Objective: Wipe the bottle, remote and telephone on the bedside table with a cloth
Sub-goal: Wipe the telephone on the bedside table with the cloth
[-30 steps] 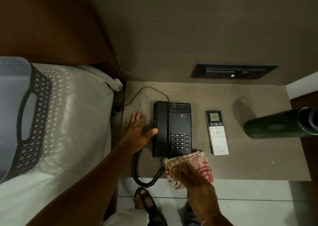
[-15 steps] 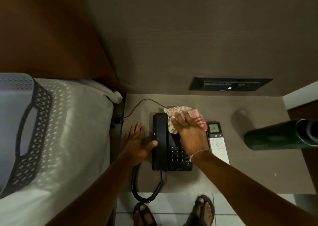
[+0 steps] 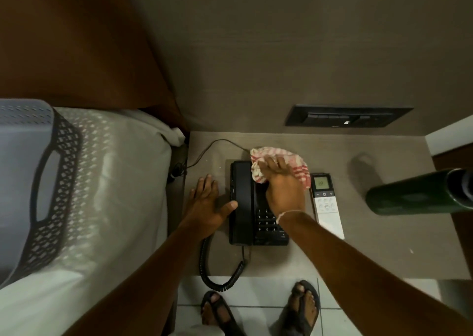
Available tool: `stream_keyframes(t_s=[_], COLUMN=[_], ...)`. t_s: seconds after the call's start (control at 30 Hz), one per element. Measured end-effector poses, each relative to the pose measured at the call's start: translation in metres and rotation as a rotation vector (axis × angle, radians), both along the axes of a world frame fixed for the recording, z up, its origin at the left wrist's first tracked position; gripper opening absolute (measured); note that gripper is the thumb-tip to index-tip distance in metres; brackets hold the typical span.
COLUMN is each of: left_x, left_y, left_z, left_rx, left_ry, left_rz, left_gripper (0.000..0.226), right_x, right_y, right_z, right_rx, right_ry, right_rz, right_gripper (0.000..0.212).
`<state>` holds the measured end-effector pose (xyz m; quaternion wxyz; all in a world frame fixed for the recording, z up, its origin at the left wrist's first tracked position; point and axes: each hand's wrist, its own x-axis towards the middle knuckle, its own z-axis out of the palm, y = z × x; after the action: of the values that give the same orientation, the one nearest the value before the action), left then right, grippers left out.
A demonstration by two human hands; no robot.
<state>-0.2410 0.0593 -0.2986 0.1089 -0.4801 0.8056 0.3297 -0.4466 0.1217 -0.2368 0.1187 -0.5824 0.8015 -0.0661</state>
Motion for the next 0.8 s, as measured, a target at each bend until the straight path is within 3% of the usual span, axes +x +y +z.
stream_keyframes(t_s=[0.17, 0.3, 0.37, 0.43, 0.47, 0.57, 0.7, 0.8], left_x=[-0.002, -0.004, -0.004, -0.004, -0.004, -0.003, -0.002, -0.002], left_y=[0.0, 0.002, 0.002, 0.001, 0.001, 0.002, 0.003, 0.003], left_z=[0.009, 0.016, 0.018, 0.019, 0.019, 0.015, 0.012, 0.011], left_rx=[0.015, 0.023, 0.033, 0.033, 0.032, 0.032, 0.03, 0.025], left_ry=[-0.012, -0.011, -0.016, -0.018, -0.018, -0.012, 0.005, -0.008], left_rz=[-0.01, -0.016, -0.016, -0.018, -0.018, -0.013, 0.001, 0.002], left_gripper=[0.105, 0.103, 0.102, 0.099, 0.098, 0.095, 0.098, 0.099], right_x=[0.043, 0.06, 0.062, 0.059, 0.056, 0.035, -0.003, -0.013], right_y=[0.113, 0.169, 0.184, 0.192, 0.19, 0.15, 0.057, 0.013], right_z=[-0.021, -0.03, -0.029, -0.022, -0.013, 0.018, 0.039, 0.028], right_rx=[-0.195, -0.016, 0.035, -0.041, -0.097, -0.172, -0.237, -0.037], right_ry=[-0.04, 0.04, 0.112, 0.07, 0.008, -0.269, -0.143, -0.043], right_rz=[0.029, 0.158, 0.28, 0.296, 0.246, -0.039, -0.174, -0.057], right_gripper=[0.082, 0.099, 0.083, 0.059, 0.058, 0.091, 0.08, 0.068])
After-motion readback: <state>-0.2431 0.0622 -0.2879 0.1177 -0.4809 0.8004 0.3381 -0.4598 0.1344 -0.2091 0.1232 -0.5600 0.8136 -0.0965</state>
